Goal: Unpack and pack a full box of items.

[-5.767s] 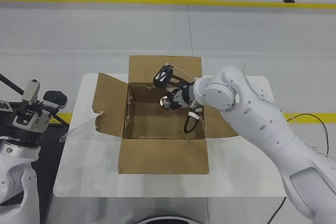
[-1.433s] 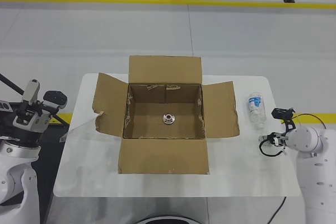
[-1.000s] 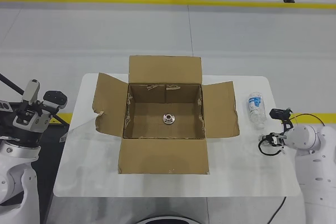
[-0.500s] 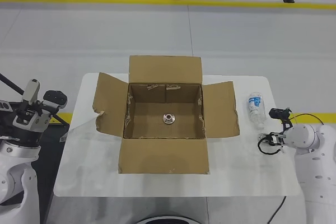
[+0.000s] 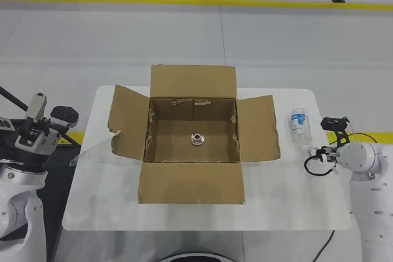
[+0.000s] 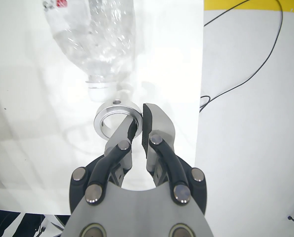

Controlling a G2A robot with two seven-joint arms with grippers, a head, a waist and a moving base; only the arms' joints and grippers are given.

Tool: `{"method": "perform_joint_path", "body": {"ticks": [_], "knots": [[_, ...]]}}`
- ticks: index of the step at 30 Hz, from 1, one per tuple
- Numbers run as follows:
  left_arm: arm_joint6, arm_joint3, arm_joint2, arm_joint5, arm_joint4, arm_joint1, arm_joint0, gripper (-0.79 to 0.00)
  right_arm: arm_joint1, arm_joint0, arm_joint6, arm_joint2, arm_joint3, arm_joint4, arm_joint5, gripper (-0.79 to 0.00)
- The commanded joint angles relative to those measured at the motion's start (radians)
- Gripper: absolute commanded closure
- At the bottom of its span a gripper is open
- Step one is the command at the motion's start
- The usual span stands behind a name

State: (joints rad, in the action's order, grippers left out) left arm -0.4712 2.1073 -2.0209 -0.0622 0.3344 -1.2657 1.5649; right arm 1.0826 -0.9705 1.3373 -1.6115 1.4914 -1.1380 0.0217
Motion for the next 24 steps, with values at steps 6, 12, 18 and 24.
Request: {"method": "perform_joint_path", "body": {"ticks": [6, 12, 18, 24], "knots": [[0.0, 0.0, 0.0, 0.0, 0.0, 0.0, 0.0, -0.785, -0.005, 0.011, 0.033, 0.016, 0.277, -0.055, -0.032, 0.0], [0.0, 0.0, 0.0, 0.0, 0.0, 0.0, 0.0, -0.785, 0.004, 0.089, -0.011, 0.139, 0.497, -0.135, -0.074, 0.0], [0.0, 0.0, 0.0, 0.0, 0.0, 0.0, 0.0, -0.785, 0.032, 0.251, -0.057, 0.361, 0.501, -0.083, -0.037, 0.0], [0.0, 0.0, 0.0, 0.0, 0.0, 0.0, 0.0, -0.785, 0.092, 0.461, -0.088, 0.653, 0.287, 0.002, 0.022, 0.0]]}}
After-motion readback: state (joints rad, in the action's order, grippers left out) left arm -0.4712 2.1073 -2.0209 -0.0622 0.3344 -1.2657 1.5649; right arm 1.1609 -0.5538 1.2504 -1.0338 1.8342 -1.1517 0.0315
